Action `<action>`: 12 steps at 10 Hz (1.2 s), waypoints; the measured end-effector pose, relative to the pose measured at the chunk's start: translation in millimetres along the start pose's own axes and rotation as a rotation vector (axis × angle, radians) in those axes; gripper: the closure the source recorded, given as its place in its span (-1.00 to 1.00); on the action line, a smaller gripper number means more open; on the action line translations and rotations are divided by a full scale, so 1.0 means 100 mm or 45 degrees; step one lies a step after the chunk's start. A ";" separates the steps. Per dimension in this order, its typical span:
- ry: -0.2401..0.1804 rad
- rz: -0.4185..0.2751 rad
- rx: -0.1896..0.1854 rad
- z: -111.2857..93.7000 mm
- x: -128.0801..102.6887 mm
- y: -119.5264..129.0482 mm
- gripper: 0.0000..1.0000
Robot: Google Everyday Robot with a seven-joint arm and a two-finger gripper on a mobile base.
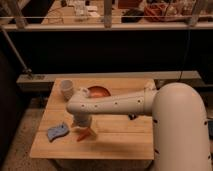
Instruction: Place the pepper on the white sponge
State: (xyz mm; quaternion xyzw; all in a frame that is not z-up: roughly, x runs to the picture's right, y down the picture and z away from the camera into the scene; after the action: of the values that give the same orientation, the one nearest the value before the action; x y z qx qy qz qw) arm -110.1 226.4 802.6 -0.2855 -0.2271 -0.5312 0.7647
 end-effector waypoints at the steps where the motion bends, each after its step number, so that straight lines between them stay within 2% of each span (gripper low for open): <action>1: -0.001 -0.004 0.001 0.02 0.00 0.02 -0.45; 2: 0.000 -0.004 0.001 0.03 -0.01 0.04 -0.31; 5: -0.005 -0.007 0.012 0.15 -0.03 0.06 0.32; 7: -0.003 -0.006 0.010 0.16 -0.04 0.06 0.69; 8: 0.000 -0.010 0.008 0.15 -0.04 0.06 0.81; 12: 0.017 -0.084 0.006 -0.09 -0.11 -0.30 0.81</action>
State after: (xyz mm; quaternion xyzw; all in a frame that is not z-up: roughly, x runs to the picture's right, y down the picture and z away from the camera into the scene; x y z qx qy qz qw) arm -141.5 219.3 794.8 -0.2727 -0.2324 -0.5576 0.7488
